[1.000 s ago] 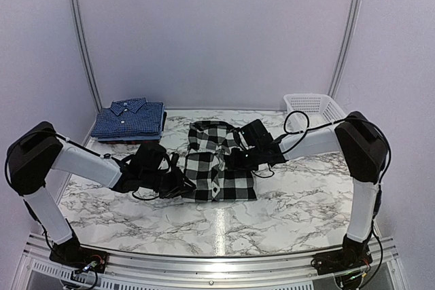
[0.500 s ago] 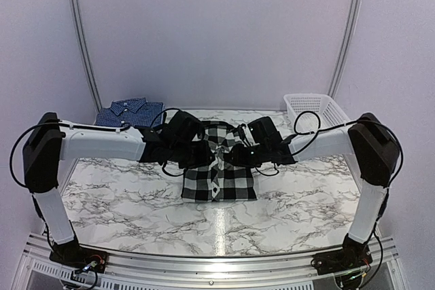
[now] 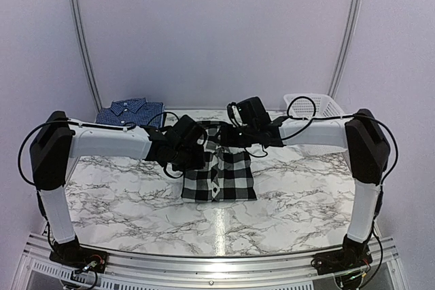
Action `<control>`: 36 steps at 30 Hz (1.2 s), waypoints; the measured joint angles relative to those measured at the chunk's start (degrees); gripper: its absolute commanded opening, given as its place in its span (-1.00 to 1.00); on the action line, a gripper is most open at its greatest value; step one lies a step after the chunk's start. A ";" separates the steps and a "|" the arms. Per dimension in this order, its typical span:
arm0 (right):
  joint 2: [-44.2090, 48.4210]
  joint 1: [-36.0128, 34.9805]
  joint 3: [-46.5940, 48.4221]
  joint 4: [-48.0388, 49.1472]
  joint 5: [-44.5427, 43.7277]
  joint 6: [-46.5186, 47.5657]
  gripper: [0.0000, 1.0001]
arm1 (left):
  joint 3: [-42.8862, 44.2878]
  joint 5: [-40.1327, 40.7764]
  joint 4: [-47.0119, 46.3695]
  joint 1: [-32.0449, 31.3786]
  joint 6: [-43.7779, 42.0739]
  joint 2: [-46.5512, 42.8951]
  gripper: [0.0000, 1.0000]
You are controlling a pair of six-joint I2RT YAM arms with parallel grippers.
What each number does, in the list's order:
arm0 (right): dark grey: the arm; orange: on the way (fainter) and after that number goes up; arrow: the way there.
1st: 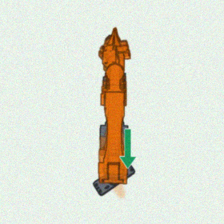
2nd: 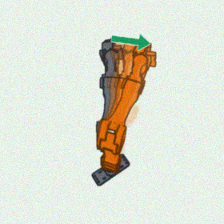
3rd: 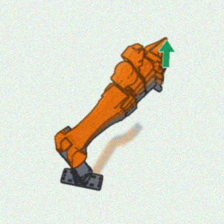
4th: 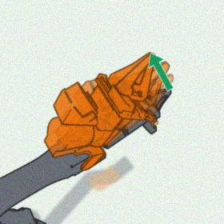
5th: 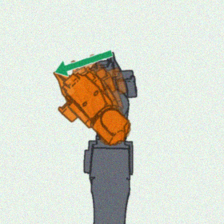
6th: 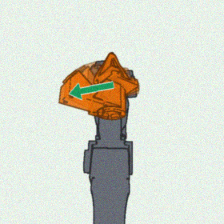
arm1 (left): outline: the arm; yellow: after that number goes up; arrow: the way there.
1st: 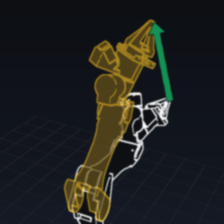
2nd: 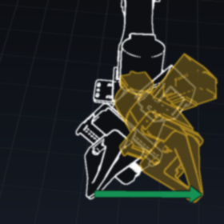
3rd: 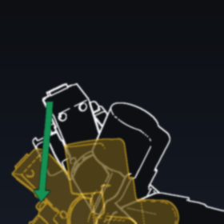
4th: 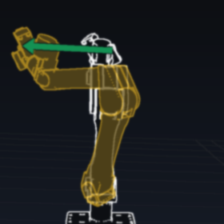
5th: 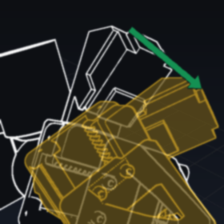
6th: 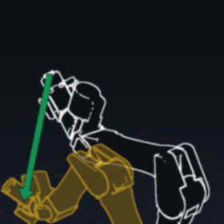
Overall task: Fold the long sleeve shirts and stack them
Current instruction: Smooth out the 2/3-rectangle-folded shirt at the center of the board.
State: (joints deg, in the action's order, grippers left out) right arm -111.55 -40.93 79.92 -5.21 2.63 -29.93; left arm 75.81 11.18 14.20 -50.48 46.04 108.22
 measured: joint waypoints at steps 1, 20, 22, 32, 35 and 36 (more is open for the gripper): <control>-0.81 -0.24 1.01 -0.81 -0.94 0.07 -0.08 | 0.00 0.00 0.13 0.09 0.00 0.00 -0.48; -3.54 -1.55 -0.48 -5.75 -4.79 -1.64 -1.00 | 4.13 -1.51 0.87 0.68 -1.38 1.60 -0.47; -3.02 -1.55 -1.99 -5.55 -4.90 -1.79 -1.00 | 5.77 -1.79 0.85 0.66 -1.73 2.91 -0.46; 4.33 -1.14 -10.78 -0.44 -4.48 -3.93 -1.00 | 11.63 -2.05 1.11 -0.04 -3.87 9.84 -0.29; 5.14 -0.98 -12.09 1.73 -4.00 -4.55 -1.00 | 13.68 -1.70 1.40 -0.26 -4.42 11.78 -0.21; 5.16 -0.94 -12.39 2.19 -3.93 -4.61 -1.00 | 14.58 -1.64 1.57 -0.33 -4.68 12.57 -0.17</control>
State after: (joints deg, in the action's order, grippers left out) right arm -106.39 -41.87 67.53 -3.03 -1.30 -34.54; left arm 90.39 9.54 15.77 -50.81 41.36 120.79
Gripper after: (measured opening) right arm 0.002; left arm 0.370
